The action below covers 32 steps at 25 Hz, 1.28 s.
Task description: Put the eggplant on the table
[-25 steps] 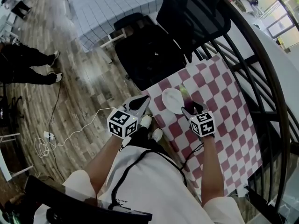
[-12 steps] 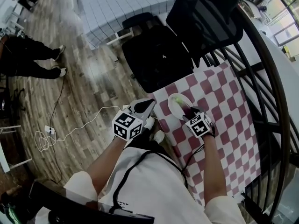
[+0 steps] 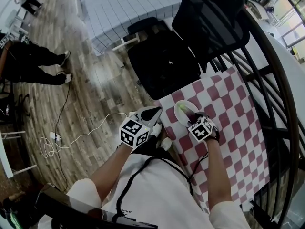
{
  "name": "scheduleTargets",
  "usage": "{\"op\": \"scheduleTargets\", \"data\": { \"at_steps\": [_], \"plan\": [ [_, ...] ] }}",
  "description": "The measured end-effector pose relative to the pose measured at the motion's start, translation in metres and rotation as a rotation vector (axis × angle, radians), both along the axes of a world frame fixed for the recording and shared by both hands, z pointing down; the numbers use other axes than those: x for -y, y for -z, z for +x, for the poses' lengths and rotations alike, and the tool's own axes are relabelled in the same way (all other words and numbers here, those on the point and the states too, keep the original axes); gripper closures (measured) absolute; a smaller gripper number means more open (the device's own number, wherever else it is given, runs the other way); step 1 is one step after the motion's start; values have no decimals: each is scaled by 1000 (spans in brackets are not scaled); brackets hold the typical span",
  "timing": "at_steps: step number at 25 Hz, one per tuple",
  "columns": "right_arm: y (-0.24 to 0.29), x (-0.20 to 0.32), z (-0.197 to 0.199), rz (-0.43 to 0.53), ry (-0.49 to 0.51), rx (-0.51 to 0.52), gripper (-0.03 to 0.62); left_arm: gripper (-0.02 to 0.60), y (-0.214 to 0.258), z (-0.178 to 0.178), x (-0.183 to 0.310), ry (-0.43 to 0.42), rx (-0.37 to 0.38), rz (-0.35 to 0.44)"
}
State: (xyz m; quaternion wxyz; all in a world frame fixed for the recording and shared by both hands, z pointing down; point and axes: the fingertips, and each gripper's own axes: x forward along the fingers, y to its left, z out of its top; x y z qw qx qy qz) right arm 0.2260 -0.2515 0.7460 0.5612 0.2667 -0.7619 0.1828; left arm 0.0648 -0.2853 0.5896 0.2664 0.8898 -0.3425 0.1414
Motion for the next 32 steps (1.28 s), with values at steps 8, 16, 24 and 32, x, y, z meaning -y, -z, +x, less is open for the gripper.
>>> {"op": "scheduleTargets", "data": {
  "at_steps": [8, 16, 24, 32],
  "plan": [
    [-3, 4, -1, 10, 18, -50, 355, 578, -1, -7, 6, -1, 8, -2],
    [-7, 10, 0, 12, 47, -96, 353, 578, -3, -11, 10, -2, 8, -10],
    [-8, 11, -5, 9, 51, -99, 352, 578, -2, -15, 17, 5, 11, -5],
    [-7, 12, -5, 5, 38, -85, 346, 578, -4, -22, 21, 15, 13, -10]
  ]
}}
